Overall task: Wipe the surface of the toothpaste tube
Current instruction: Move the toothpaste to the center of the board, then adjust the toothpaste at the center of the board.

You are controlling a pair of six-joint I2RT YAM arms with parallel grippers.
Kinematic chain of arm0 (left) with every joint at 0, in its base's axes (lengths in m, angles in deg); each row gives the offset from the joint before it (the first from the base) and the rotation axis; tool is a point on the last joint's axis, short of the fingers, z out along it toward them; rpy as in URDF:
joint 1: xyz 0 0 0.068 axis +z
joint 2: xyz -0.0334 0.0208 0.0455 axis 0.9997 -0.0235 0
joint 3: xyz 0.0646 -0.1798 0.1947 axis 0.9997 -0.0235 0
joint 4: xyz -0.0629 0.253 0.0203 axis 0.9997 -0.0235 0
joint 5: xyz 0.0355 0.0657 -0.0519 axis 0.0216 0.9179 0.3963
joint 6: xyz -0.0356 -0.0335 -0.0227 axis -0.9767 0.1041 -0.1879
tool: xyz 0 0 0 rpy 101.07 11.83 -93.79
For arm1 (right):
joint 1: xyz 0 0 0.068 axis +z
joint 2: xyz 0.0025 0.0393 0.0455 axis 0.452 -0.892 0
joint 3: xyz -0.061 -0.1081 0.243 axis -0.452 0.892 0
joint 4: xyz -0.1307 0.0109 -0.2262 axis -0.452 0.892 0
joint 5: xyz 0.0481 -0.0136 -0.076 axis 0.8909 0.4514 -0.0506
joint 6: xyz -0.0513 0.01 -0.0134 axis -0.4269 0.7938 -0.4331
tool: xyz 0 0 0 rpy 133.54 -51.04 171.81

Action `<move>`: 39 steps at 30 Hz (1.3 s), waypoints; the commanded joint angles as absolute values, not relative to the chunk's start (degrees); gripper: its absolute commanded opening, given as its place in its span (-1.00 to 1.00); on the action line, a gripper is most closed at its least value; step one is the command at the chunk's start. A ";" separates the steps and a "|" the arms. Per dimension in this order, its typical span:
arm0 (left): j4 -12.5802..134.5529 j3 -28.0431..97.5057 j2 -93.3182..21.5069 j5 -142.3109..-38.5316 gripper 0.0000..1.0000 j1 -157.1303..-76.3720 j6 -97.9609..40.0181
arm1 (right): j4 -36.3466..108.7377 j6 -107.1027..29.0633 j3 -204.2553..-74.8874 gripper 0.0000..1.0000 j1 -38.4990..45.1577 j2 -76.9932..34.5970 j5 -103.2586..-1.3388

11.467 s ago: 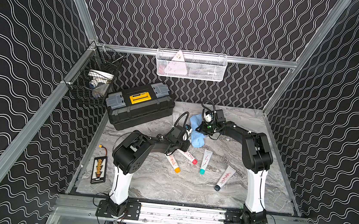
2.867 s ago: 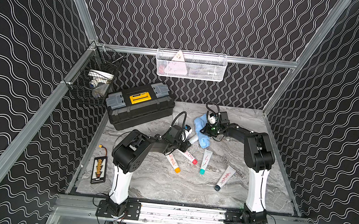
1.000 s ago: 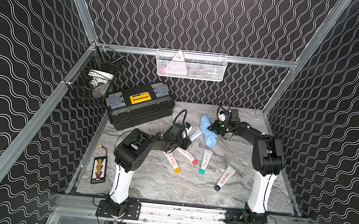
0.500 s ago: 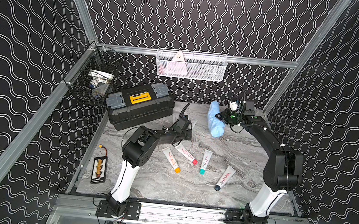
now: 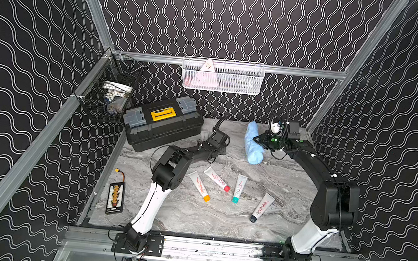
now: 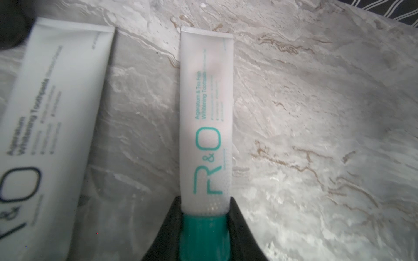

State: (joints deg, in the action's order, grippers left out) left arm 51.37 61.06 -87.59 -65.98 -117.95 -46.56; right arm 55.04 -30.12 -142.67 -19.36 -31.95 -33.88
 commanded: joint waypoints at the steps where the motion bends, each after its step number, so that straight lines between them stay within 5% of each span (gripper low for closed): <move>1: 43.25 62.98 -88.62 -62.96 -0.74 -118.33 -48.49 | 53.22 -28.86 -142.10 -1.00 -19.32 -31.32 -33.10; 18: 37.75 57.45 -83.17 -57.33 -0.53 -119.63 -52.41 | 49.96 -26.96 -139.20 -1.00 -19.66 -31.65 -30.96; 32: 34.66 57.30 -76.87 -59.07 0.30 -120.75 -48.11 | 49.68 -26.71 -138.73 -1.00 -20.19 -31.65 -30.81; 39: 34.01 50.79 -67.95 -61.70 0.37 -122.74 -47.04 | 49.47 -26.79 -138.36 -1.00 -20.37 -31.43 -30.73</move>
State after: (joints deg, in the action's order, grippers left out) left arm 35.20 52.85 -70.82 -60.46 -122.08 -47.70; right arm 50.95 -27.30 -138.50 -20.24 -31.77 -31.15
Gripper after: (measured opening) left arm 0.690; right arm 0.073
